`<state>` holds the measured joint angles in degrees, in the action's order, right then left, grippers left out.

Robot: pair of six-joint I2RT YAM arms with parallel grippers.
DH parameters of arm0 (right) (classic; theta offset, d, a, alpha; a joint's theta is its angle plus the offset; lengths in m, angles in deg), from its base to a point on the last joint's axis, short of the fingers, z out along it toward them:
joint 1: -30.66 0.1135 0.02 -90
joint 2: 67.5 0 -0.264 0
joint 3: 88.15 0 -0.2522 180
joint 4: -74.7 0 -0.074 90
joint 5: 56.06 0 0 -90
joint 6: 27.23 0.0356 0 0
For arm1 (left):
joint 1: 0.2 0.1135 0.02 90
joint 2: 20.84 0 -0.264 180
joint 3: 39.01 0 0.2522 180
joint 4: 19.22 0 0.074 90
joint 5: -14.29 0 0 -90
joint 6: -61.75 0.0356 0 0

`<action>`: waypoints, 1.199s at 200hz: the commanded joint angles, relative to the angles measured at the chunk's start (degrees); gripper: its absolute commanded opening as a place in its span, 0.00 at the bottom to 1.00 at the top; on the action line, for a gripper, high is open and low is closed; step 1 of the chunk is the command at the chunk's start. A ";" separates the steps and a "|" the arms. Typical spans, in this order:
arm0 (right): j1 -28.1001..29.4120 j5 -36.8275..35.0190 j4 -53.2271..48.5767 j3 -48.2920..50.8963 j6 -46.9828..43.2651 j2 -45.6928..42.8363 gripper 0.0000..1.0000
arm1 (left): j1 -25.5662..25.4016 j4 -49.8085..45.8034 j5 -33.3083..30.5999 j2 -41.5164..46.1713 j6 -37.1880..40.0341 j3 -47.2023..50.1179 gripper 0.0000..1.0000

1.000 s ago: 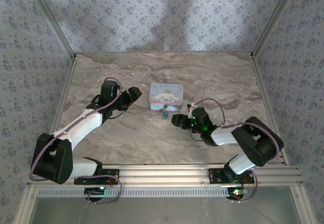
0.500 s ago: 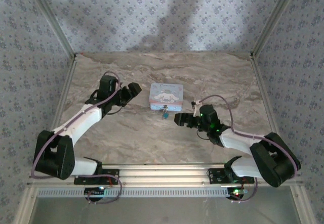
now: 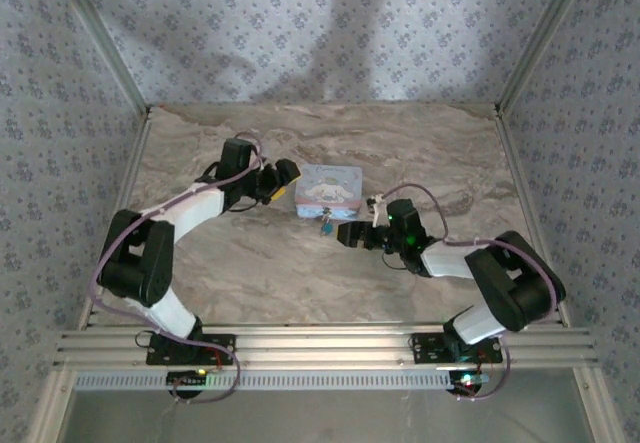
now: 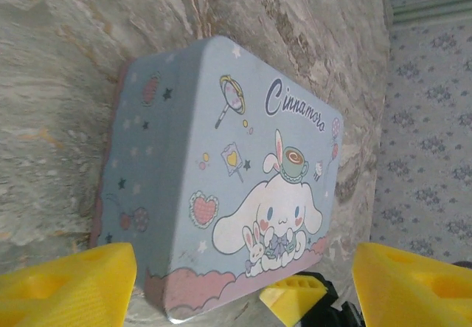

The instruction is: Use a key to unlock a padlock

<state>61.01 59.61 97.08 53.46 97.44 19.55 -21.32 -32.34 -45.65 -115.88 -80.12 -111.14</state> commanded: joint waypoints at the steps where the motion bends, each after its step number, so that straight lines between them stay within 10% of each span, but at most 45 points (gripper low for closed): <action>1: 1.08 -1.81 6.48 -1.77 -0.14 3.06 0.81 | -0.80 1.70 2.32 -2.79 0.86 -2.69 0.77; 240: 5.24 -2.91 12.73 -9.66 -4.09 22.49 0.61 | -2.28 3.31 1.14 -9.19 0.64 -1.64 0.77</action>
<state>65.58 56.62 113.25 43.63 93.29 39.72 -23.16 -29.87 -44.23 -124.17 -80.12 -113.59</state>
